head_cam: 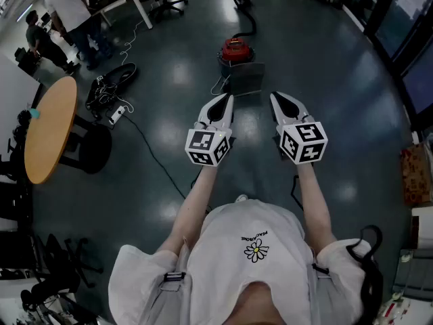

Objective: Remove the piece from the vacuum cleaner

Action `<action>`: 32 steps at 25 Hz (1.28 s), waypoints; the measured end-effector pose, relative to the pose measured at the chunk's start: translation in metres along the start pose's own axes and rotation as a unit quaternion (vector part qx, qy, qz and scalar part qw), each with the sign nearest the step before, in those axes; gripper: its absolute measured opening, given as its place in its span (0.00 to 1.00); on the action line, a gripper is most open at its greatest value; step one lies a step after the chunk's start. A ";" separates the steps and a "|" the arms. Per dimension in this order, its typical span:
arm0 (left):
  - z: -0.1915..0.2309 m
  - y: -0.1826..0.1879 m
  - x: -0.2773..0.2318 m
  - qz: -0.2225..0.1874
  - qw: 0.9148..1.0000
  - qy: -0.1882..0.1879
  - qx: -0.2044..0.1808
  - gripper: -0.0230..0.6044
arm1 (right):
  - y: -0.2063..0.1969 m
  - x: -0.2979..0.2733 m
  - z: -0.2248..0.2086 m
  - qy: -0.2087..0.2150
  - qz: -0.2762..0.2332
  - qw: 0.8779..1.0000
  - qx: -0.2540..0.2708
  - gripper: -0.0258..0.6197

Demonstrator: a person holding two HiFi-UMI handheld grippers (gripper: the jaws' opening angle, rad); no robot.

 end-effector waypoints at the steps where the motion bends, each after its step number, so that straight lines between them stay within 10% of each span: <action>1: 0.001 0.000 0.000 0.000 1.000 0.001 -0.001 0.04 | -0.001 -0.001 0.000 0.001 0.000 1.000 -0.001 0.08; 32: -0.028 -0.029 0.012 0.031 0.999 0.041 -0.001 0.04 | -0.051 0.011 -0.032 0.064 0.015 0.995 -0.071 0.08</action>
Point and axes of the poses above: the fingertips, and each gripper's own axes: x backward along the fingers, z to its left, y out of its top, the point moved 9 cm from there along x, backward along the fingers, and after that the axes turned 5 degrees about -y, right-handed, at the moved point
